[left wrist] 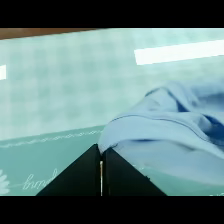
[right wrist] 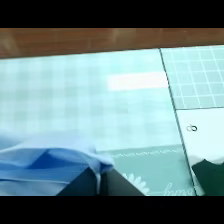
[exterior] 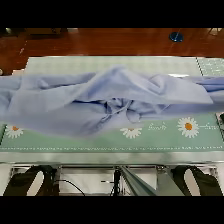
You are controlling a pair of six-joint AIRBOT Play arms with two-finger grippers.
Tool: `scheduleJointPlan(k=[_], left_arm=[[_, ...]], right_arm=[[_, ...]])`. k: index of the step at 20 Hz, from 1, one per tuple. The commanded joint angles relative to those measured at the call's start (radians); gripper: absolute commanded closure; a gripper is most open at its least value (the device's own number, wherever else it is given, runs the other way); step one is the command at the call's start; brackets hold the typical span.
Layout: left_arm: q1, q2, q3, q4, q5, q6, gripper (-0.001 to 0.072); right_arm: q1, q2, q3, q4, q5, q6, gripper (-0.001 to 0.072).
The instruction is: Fold the shirts.
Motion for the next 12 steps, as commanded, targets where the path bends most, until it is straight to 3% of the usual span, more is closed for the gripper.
scheduleJointPlan(k=[1,5,7,12], left_arm=[[0.001,0.075,0.0,0.091,-0.008,-0.005,0.0689],[0.005,0.144,0.001,0.287,0.043,-0.004,0.0689],[0.005,0.14,0.0,0.309,0.035,0.014,0.0689],[0.005,0.143,-0.013,0.278,-0.049,0.014,0.0689]], right_arm=[[-0.001,0.067,0.002,-0.033,0.005,-0.004,0.0682],[-0.001,0.088,0.056,-0.14,-0.106,0.043,0.0682],[-0.001,0.087,0.065,-0.144,-0.148,0.045,0.0682],[0.022,0.082,0.064,-0.157,0.032,0.045,0.0682]])
